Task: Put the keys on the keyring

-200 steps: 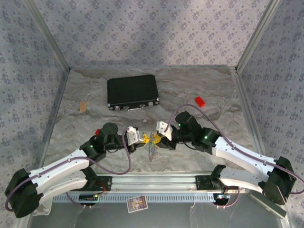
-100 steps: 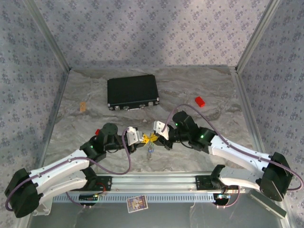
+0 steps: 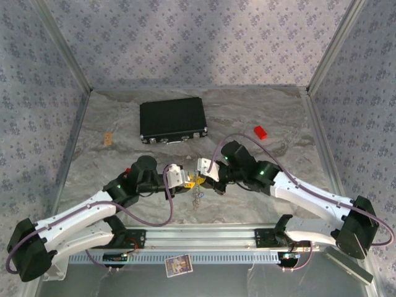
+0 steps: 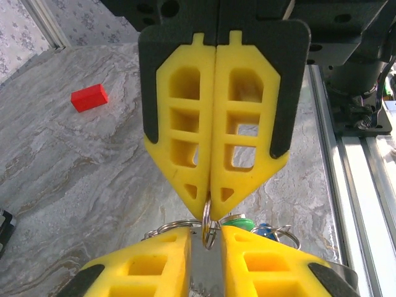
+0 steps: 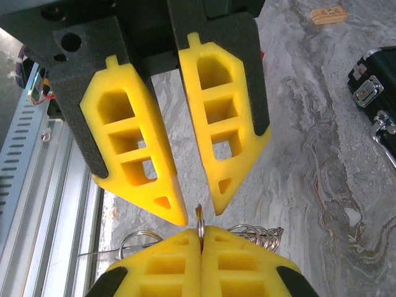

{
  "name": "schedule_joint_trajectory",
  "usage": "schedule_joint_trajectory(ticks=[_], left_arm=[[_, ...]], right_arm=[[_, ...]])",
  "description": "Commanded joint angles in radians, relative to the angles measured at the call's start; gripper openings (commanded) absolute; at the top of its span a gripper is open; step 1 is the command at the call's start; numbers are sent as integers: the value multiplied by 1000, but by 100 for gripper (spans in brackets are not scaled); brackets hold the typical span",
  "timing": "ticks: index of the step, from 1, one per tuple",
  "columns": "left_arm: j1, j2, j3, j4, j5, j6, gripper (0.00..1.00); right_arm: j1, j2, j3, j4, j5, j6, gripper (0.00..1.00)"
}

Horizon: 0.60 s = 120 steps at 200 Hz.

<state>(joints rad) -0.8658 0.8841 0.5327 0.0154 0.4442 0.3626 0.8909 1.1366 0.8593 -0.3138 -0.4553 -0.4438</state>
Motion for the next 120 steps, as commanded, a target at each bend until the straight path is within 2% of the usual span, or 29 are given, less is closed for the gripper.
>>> schedule_joint_trajectory(ticks=[1, 47, 80, 102, 120], left_arm=[[-8, 7, 33, -46, 4, 41, 17], [-8, 11, 32, -21, 12, 35, 12], [-8, 9, 28, -9, 20, 27, 4], [-9, 2, 16, 8, 21, 20, 0], [-9, -8, -7, 50, 22, -3, 0]], right_arm=[[10, 18, 65, -82, -7, -62, 0], [19, 45, 102, -72, -47, -78, 0], [15, 33, 81, -40, -71, -62, 0], [-4, 0, 37, 4, -74, -32, 14], [-26, -37, -21, 67, -90, 12, 19]])
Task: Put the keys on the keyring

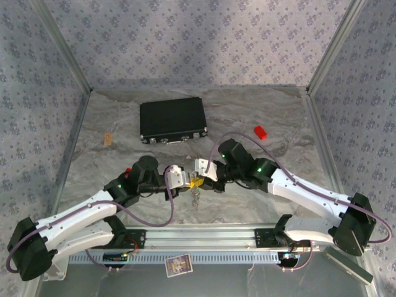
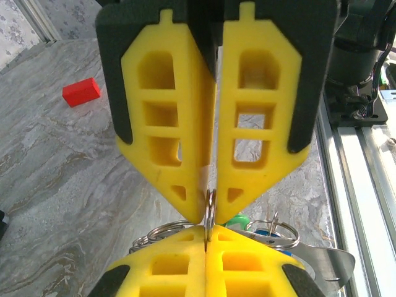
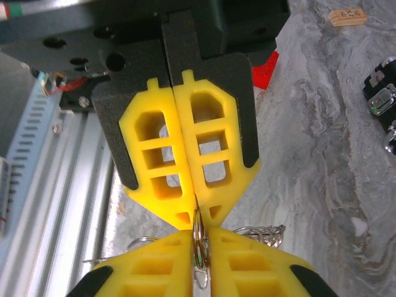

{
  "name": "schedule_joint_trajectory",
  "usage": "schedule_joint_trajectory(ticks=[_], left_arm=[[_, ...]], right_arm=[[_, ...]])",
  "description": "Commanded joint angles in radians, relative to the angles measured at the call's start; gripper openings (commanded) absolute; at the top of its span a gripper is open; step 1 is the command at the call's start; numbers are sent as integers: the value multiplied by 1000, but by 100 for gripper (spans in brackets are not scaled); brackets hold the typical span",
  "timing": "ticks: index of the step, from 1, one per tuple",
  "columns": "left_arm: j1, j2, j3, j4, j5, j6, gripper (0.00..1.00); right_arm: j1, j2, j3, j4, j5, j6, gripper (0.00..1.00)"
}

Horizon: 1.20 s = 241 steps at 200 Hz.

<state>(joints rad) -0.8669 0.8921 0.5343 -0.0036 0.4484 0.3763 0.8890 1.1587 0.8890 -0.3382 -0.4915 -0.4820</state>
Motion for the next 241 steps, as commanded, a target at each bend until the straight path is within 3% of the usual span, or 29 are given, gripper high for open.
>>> schedule_joint_trajectory(ticks=[1, 62, 197, 241], left_arm=[[-9, -17, -11, 72, 18, -19, 0], [-7, -30, -80, 208, 28, -95, 0], [-8, -45, -97, 232, 29, -110, 0], [-8, -45, -97, 231, 29, -109, 0]], right_arm=[[-25, -61, -54, 95, -54, 53, 19], [-44, -101, -165, 236, -58, 147, 21], [-43, -66, -168, 260, -64, 165, 19], [-42, -58, -160, 243, -63, 160, 10]])
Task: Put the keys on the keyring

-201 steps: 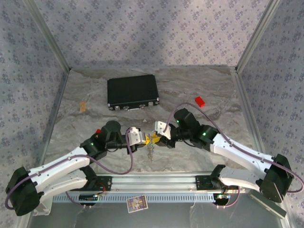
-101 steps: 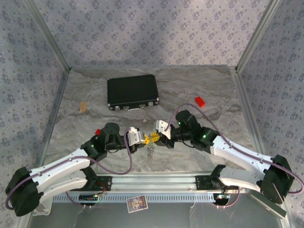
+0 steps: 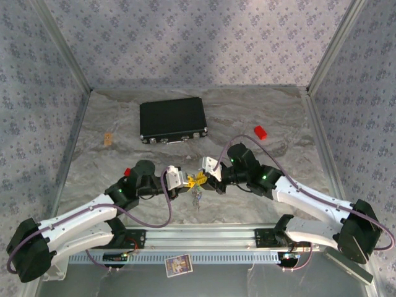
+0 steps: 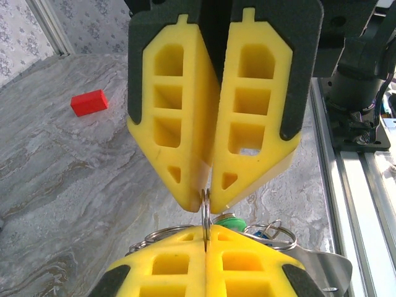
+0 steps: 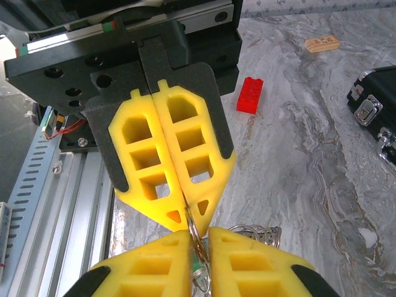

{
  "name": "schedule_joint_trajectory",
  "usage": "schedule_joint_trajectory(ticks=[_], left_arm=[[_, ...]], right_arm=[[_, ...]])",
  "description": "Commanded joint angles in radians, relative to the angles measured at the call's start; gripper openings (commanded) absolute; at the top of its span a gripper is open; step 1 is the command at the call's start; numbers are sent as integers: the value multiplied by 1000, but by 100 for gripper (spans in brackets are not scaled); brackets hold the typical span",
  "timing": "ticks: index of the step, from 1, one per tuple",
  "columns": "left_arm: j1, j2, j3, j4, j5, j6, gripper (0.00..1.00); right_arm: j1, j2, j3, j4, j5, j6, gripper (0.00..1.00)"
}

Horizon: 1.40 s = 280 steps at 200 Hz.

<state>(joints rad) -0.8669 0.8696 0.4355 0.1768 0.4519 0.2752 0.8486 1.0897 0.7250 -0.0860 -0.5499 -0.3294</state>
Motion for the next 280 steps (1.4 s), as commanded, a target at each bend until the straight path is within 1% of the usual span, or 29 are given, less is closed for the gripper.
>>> schedule_joint_trajectory(ticks=[1, 15, 22, 32, 41, 58, 75, 92, 116, 195, 221, 227, 250, 280], left_arm=[[-9, -22, 2, 50, 26, -8, 0], [-8, -23, 4, 48, 22, -8, 0], [-8, -23, 6, 44, 15, -10, 4], [-8, -24, 9, 37, -2, -10, 13], [-8, -28, 13, 23, -12, -6, 19], [-8, -26, 35, -36, -24, 19, 21], [-9, -18, 57, -96, -26, 45, 21], [-9, -16, 67, -115, -28, 57, 19], [-8, -16, 78, -131, -30, 72, 18], [-8, -16, 89, -136, -15, 87, 9], [-7, -24, 79, -115, -10, 75, 3], [-8, -25, 76, -109, -7, 72, 0], [-9, -35, 56, -79, -4, 57, 0], [-8, -50, 12, 11, -7, 14, 0]], right_arm=[[-2, 12, 6, -10, -4, 8, 10], [-2, 21, 21, -37, -9, 0, 3], [-2, 23, 30, -49, -10, -6, 0], [0, 24, 42, -67, -10, -15, 0], [-1, 24, 56, -89, -8, -32, 0], [7, 29, 93, -148, 13, -73, 0], [21, 51, 142, -239, 44, -125, 0], [37, 79, 191, -313, 67, -164, 0], [56, 103, 234, -366, 82, -197, 0], [86, 119, 254, -363, 78, -206, 0], [85, 107, 244, -348, 66, -200, 0], [84, 98, 234, -332, 65, -193, 5], [45, 42, 161, -239, 36, -151, 22], [-14, -23, 57, -102, -29, -55, 27]])
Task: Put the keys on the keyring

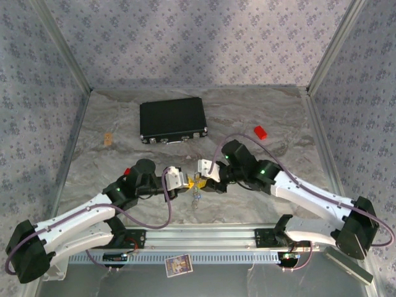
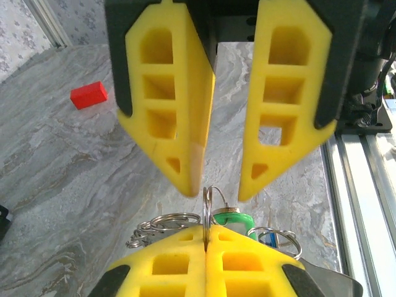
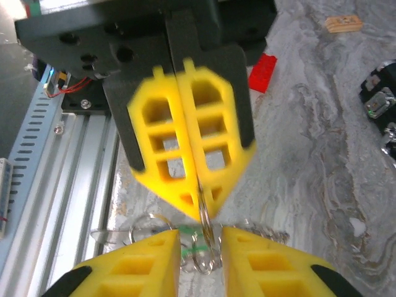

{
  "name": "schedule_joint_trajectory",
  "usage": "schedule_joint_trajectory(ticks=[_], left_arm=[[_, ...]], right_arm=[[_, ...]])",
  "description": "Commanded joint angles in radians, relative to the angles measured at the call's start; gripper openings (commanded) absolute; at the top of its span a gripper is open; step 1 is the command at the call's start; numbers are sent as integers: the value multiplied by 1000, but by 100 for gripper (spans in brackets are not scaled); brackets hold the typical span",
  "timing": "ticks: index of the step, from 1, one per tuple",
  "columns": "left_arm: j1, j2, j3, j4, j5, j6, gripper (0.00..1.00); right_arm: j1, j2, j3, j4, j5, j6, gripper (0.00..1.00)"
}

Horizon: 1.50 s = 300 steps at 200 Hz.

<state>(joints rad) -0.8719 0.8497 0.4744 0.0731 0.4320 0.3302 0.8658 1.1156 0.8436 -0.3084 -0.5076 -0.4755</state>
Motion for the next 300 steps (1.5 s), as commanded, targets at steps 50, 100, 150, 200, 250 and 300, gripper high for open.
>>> schedule_joint_trajectory(ticks=[50, 100, 150, 200, 250, 300], left_arm=[[-4, -30, -62, 200, 14, -87, 0], [-4, -30, -69, 221, 19, -99, 0], [-3, -29, -72, 228, 27, -103, 0], [-3, -35, -73, 217, 13, -106, 7], [-4, -52, -5, 30, -17, -55, 23], [-3, -33, 46, -56, -19, -17, 21]], right_arm=[[-35, -71, -128, 214, -79, 172, 29], [-33, -59, -135, 243, -82, 192, 29], [-31, -32, -121, 264, -98, 195, 20], [-30, -24, -97, 230, -112, 181, 0], [-15, -4, 1, 34, -42, 56, 0], [19, 48, 103, -116, 11, -39, 0]])
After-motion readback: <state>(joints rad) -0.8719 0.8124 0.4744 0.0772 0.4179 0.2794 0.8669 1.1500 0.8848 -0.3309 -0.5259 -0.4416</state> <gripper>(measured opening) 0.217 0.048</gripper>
